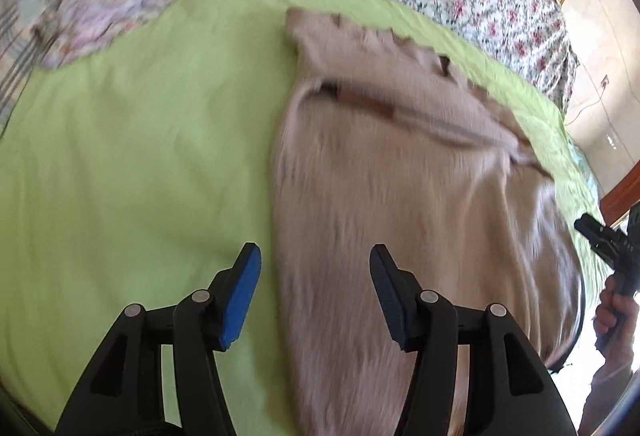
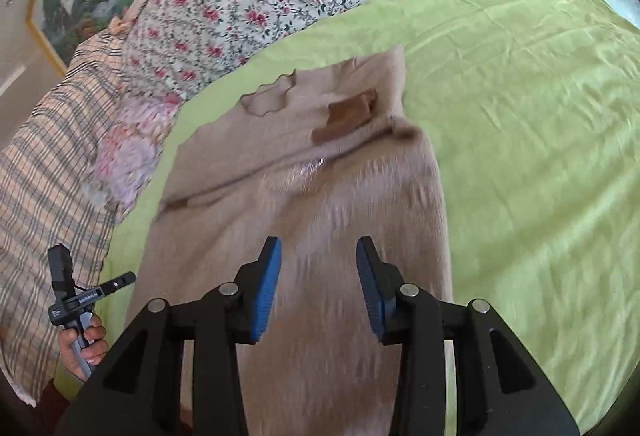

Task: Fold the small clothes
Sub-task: 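Grasp the brown ribbed hem with both grippers and lift it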

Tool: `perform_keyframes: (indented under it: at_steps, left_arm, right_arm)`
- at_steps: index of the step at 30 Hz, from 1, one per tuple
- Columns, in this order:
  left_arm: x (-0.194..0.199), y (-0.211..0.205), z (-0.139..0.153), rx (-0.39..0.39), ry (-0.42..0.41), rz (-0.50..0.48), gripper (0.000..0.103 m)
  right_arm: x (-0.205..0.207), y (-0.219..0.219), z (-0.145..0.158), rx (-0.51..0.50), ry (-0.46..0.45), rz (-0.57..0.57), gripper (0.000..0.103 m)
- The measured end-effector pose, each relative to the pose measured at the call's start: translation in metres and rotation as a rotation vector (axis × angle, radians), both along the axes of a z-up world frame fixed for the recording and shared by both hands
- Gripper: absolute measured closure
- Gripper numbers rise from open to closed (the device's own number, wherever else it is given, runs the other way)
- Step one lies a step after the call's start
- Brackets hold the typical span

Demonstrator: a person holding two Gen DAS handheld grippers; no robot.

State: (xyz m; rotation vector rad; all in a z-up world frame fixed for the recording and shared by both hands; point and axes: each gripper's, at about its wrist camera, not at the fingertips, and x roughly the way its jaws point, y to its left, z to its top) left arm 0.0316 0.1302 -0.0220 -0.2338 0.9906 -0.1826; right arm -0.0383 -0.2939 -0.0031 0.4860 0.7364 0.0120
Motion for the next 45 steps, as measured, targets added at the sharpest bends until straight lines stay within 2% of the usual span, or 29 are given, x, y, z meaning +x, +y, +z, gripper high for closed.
perform_keyframes:
  at_steps: [5,10,12,15,17,20,26,27,29,30,31,32,33,37,40,42,45]
  left_arm:
    - [-0.051,0.007,-0.009,-0.041,0.031,-0.005,0.043]
    - [-0.103,0.005,-0.013,-0.130,0.054,-0.058,0.036]
    - [-0.119,0.000,-0.019,-0.158,0.072,-0.091,0.036]
    - [-0.132,-0.010,-0.024,-0.160,0.072,-0.130,0.037]
    - [-0.135,-0.015,-0.025,-0.165,0.074,-0.164,0.037]
    - [-0.134,-0.023,-0.028,-0.173,0.091,-0.214,0.038]
    - [-0.131,-0.024,-0.030,-0.191,0.092,-0.248,0.038]
    - [-0.130,-0.023,-0.031,-0.197,0.090,-0.246,0.040]
    - [-0.129,-0.018,-0.030,-0.198,0.082,-0.244,0.055]
    - [-0.128,-0.017,-0.030,-0.194,0.079,-0.245,0.061]
    - [-0.128,-0.016,-0.030,-0.190,0.077,-0.246,0.077]
    - [-0.127,-0.015,-0.031,-0.190,0.079,-0.245,0.091]
    - [-0.126,-0.013,-0.030,-0.195,0.081,-0.242,0.092]
    - [-0.132,-0.016,-0.016,-0.216,0.041,-0.261,0.094]
    - [-0.129,-0.019,-0.016,-0.214,0.055,-0.284,0.092]
    - [-0.126,-0.024,-0.023,-0.214,0.084,-0.304,0.088]
    - [-0.125,-0.033,-0.029,-0.199,0.078,-0.325,0.090]
  right_arm:
    - [-0.032,0.005,-0.009,0.021,0.021,0.070,0.062]
    - [-0.073,0.002,-0.016,0.049,0.051,0.112,0.062]
    - [-0.088,0.001,-0.017,0.043,0.072,0.123,0.062]
    - [-0.107,0.000,-0.022,0.069,0.115,0.161,0.059]
    - [-0.116,0.002,-0.026,0.049,0.154,0.181,0.056]
    - [-0.125,0.007,-0.032,0.063,0.177,0.217,0.056]
    - [-0.111,0.030,-0.051,0.126,0.202,0.290,0.056]
    - [-0.108,0.034,-0.050,0.126,0.204,0.300,0.055]
    - [-0.106,0.044,-0.049,0.085,0.198,0.321,0.057]
    - [-0.109,0.046,-0.049,0.067,0.200,0.322,0.063]
    - [-0.111,0.044,-0.049,0.056,0.203,0.315,0.070]
    - [-0.114,0.042,-0.049,0.060,0.204,0.309,0.090]
    - [-0.117,0.038,-0.050,0.078,0.197,0.307,0.095]
    - [-0.131,0.033,-0.034,0.143,0.106,0.372,0.095]
    - [-0.128,0.029,-0.030,0.227,0.072,0.404,0.095]
    - [-0.120,0.032,-0.031,0.204,0.086,0.422,0.095]
    - [-0.113,0.044,-0.031,0.176,0.098,0.448,0.095]
